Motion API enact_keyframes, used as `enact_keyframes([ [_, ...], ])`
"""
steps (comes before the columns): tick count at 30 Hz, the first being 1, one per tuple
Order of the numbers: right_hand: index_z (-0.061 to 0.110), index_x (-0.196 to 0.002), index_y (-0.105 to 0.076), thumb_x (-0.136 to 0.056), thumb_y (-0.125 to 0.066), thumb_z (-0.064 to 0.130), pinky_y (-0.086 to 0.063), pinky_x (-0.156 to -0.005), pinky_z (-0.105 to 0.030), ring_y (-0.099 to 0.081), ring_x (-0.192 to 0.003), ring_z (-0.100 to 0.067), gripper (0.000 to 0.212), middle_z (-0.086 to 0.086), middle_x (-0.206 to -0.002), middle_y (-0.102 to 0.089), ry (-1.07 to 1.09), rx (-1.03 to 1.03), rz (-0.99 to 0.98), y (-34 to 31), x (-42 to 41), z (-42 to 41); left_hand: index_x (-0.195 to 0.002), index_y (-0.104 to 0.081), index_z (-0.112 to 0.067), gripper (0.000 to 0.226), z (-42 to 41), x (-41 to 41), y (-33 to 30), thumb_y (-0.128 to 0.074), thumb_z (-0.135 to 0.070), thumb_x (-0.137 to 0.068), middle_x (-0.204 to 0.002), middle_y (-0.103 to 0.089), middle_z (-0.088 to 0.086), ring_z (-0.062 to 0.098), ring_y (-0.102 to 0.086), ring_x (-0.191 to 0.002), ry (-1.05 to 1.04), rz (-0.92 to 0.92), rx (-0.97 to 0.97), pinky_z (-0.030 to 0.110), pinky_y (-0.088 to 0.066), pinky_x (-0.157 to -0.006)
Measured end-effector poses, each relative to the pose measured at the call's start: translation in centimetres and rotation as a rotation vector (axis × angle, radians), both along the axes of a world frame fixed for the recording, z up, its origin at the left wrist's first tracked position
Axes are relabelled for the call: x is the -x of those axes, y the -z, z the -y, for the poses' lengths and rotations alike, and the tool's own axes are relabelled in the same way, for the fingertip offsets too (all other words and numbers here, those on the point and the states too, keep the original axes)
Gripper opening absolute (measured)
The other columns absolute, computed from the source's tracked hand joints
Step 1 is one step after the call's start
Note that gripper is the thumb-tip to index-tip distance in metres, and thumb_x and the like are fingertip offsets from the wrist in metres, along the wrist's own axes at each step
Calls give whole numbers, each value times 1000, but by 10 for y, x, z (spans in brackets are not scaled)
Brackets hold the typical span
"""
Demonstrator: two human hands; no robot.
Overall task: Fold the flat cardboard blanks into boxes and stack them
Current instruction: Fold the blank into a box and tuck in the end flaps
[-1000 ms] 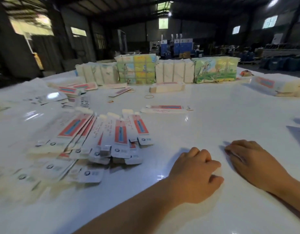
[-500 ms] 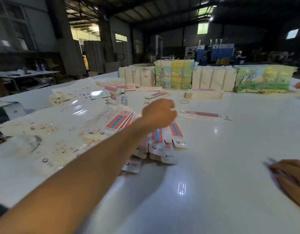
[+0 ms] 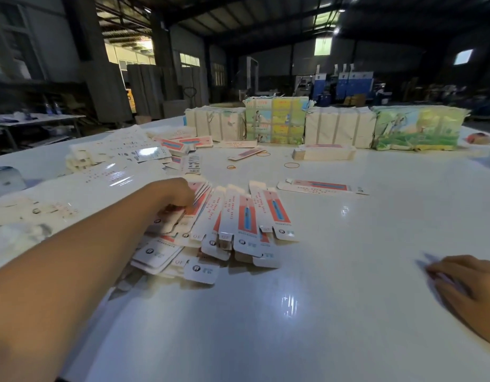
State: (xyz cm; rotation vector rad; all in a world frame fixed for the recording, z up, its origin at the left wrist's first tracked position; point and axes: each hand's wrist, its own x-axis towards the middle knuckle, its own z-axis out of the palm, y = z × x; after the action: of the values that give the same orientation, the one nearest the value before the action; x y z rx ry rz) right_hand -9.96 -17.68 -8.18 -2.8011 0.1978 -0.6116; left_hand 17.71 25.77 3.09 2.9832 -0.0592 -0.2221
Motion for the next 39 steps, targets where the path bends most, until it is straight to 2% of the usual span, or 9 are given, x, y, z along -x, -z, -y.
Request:
enact_keyframes([
  [5, 28, -92, -70, -84, -56, 30, -43, -79, -21, -62, -91, -26, 16, 3, -106, -67, 67, 4, -1, -12, -3, -18, -91, -56, -3, 27, -21, 0, -10, -59, -29, -90, -94, -58, 14, 29, -56, -86, -60, -30, 284, 36, -48, -70],
  [8, 16, -89, -74, -81, -59, 27, -53, -78, -41, -64, -89, -38, 20, -6, -105, -69, 72, 2, 5, -17, -4, -26, -106, -57, -1, 38, -15, 7, -23, -44, -35, -98, -100, -60, 12, 23, -51, -85, -41, 230, 67, 37, -43, -83],
  [11, 14, -88, -73, -81, -67, 10, -49, -81, -42, -62, -95, -36, 10, -7, -105, -68, 72, 2, -6, -22, 0, -32, -114, -54, -8, 25, 21, 31, -38, -51, -18, -92, -83, -54, 3, 16, -51, -71, 44, 424, -147, 30, -41, -61],
  [16, 13, -92, -71, -89, -59, 14, -45, -87, -40, -56, -107, -31, 13, -5, -111, -64, 81, -3, -34, -29, 6, -36, -137, -33, -22, 50, 138, 114, -22, -38, -7, -90, -112, -60, 10, 27, -57, -83, 481, 661, -47, 33, -45, -60],
  [19, 15, -89, -68, -92, -54, 18, -43, -87, -38, -55, -106, -29, 14, 1, -100, -61, 73, -32, -47, -32, 6, -33, -129, -53, -18, 55, 187, 177, 23, -41, -1, -78, -100, -67, 4, 23, -65, -77, 866, 953, 75, 30, -50, -49],
  [26, 4, -97, -68, -93, -53, 12, -45, -72, -27, -61, -88, -27, 18, -10, -95, -70, 116, -261, 80, -29, 10, -20, -118, -65, -11, 58, 216, 210, 72, -29, -7, -73, -105, -68, 5, 23, -66, -79, 1131, 829, 122, 26, -50, -49],
  [28, 9, -86, -70, -96, -47, 10, -43, -63, -13, -60, -79, -19, 25, 1, -84, -70, 151, -518, 178, -30, 9, -17, -121, -63, -13, 61, 216, 206, 70, -28, -7, -73, -107, -68, 5, 23, -65, -80, 1138, 821, 143, 24, -50, -53],
  [33, 7, -73, -62, -98, -36, 32, -34, -42, -26, -51, -45, -25, 43, -15, -55, -57, 160, -1459, 397, -47, 6, -6, -120, -65, -15, 61, 219, 204, 64, -26, -6, -73, -106, -68, 7, 24, -66, -79, 1152, 836, 162, 25, -53, -58],
  [39, -1, -67, -52, -87, -46, -4, -27, -33, -19, -40, -33, -20, 21, -15, -45, -46, 122, -1291, 380, -42, 8, -4, -130, -56, -21, 48, 221, 197, 69, -65, -33, -85, -127, -57, 17, 40, -60, -104, 1081, 709, 68, 48, -52, -80],
])
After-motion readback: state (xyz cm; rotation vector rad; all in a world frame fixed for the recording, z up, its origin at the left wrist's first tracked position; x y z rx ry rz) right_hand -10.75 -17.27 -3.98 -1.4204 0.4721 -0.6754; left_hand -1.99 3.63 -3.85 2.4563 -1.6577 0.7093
